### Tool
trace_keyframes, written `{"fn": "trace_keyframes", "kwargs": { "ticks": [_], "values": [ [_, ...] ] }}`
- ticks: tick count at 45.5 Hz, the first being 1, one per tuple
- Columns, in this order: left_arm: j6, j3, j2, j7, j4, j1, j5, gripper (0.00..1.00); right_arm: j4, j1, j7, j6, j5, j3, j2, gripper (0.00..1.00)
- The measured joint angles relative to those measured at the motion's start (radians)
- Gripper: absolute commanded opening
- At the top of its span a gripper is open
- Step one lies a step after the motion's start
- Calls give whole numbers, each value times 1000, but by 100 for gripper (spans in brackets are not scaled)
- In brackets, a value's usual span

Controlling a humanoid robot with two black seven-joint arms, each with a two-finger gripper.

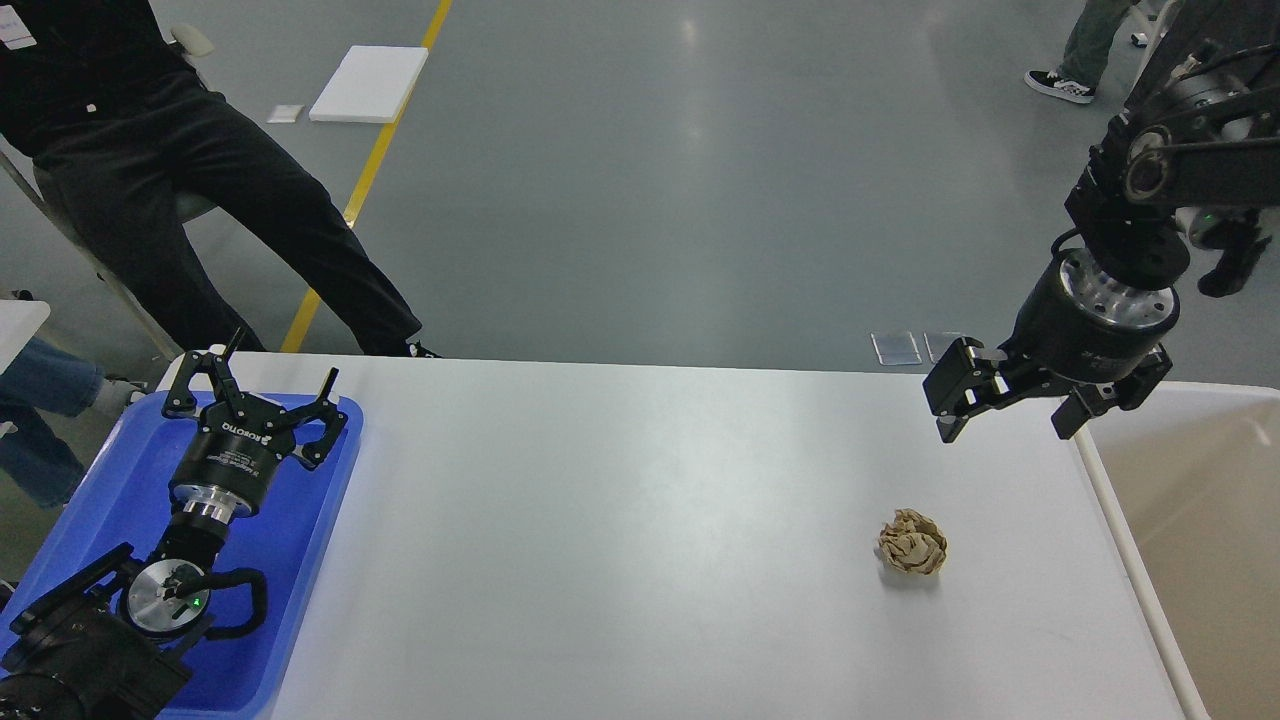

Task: Tidy desktop
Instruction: 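Lower the open right gripper toward the crumpled paper ball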

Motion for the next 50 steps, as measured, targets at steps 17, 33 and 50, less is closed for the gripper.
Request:
{"fn": "trace_keyframes", "kwargs": {
  "ticks": [17,33,50],
  "values": [
    [0,0,0,0,0,0,0,99,2,-39,1,12,7,12,-1,100],
    [0,0,1,0,0,0,0,99,-48,-218,4,-111,0,140,1,100],
    [0,0,0,0,0,0,0,99,-161,-415,2,-375,-31,164,34,100]
  ]
}}
